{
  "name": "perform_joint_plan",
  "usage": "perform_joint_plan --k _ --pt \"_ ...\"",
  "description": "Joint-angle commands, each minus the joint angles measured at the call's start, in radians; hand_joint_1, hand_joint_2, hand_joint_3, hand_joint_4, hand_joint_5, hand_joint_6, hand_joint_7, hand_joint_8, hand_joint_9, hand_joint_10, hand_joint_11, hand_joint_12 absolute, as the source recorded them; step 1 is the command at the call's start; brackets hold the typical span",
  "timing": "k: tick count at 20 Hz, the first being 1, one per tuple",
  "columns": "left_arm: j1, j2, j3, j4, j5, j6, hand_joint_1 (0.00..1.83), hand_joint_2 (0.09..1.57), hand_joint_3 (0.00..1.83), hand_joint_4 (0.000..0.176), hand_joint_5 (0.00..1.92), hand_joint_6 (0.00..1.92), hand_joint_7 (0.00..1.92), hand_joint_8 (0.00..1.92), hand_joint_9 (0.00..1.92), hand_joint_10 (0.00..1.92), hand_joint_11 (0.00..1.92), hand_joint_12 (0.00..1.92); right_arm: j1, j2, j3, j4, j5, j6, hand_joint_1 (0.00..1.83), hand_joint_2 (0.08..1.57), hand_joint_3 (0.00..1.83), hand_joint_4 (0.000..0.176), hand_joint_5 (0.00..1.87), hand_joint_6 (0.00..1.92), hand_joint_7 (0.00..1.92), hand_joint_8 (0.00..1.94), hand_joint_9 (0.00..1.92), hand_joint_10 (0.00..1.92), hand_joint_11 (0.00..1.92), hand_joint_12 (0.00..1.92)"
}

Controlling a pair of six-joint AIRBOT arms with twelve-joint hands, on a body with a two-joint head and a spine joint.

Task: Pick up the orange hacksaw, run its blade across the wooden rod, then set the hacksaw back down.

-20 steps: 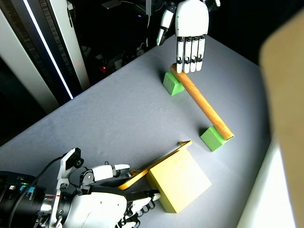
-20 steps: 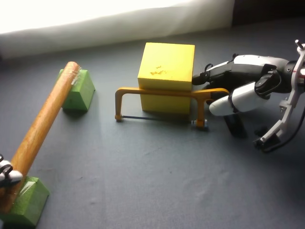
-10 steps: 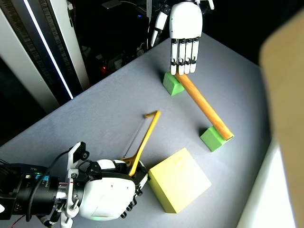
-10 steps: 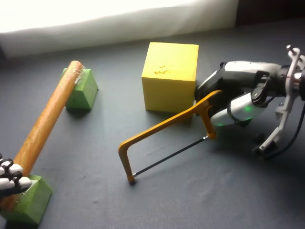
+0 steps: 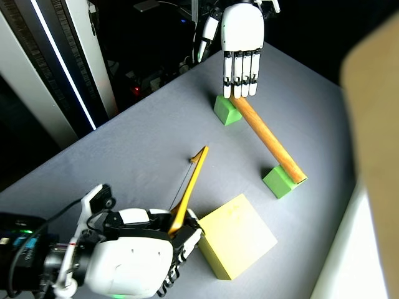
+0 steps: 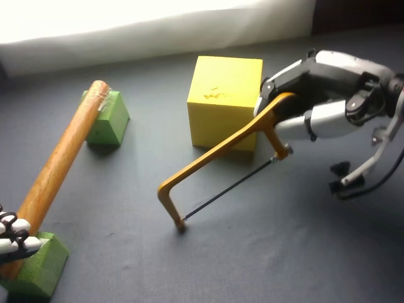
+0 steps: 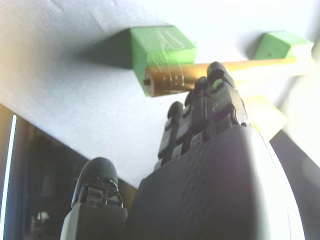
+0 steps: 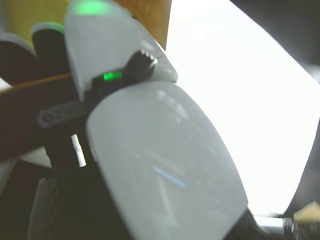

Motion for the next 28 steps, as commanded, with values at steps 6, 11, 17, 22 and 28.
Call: perform_joint_plan --k 6,11,17,22,28 --pt "-0.002 -0.004 0.005 -0.001 -0.009 0.004 0.03 1.24 0.00 0.000 0.00 0.00 0.02 0.00 0.03 0.00 0.00 0.13 -0.040 0.011 -0.044 0.197 0.262 -0.030 1.28 1.14 0.00 0.000 0.85 0.98 1.00 1.13 1.01 1.09 0.92 1.40" --pt "-0.001 -0.004 0.005 -0.001 -0.010 0.004 0.01 1.24 0.00 0.000 0.00 0.00 0.02 0.00 0.03 0.00 0.00 0.13 -0.073 0.025 -0.104 0.372 0.421 -0.098 1.26 1.14 0.00 0.000 0.86 0.97 1.03 1.13 1.08 0.96 0.96 1.37" --pt "-0.002 -0.004 0.005 -0.001 -0.011 0.004 0.02 1.24 0.00 0.000 0.03 0.00 0.05 0.00 0.05 0.00 0.00 0.19 -0.095 0.054 -0.207 0.534 0.603 -0.171 1.26 1.13 0.00 0.000 0.88 0.95 1.03 1.13 1.07 0.96 0.95 1.38" --pt "-0.003 -0.004 0.005 -0.001 -0.011 0.004 0.03 1.24 0.00 0.000 0.04 0.00 0.04 0.00 0.04 0.00 0.00 0.18 -0.097 0.056 -0.264 0.687 0.777 -0.258 1.26 1.14 0.00 0.000 0.85 0.98 1.02 1.15 1.06 0.98 0.94 1.39" --pt "-0.007 -0.006 0.004 -0.001 -0.012 0.005 0.03 1.24 0.00 0.000 0.02 0.00 0.02 0.00 0.03 0.00 0.00 0.18 -0.081 -0.004 -0.275 0.740 0.832 -0.333 1.26 1.13 0.00 0.000 0.88 0.94 1.03 1.14 1.05 0.98 0.93 1.39"
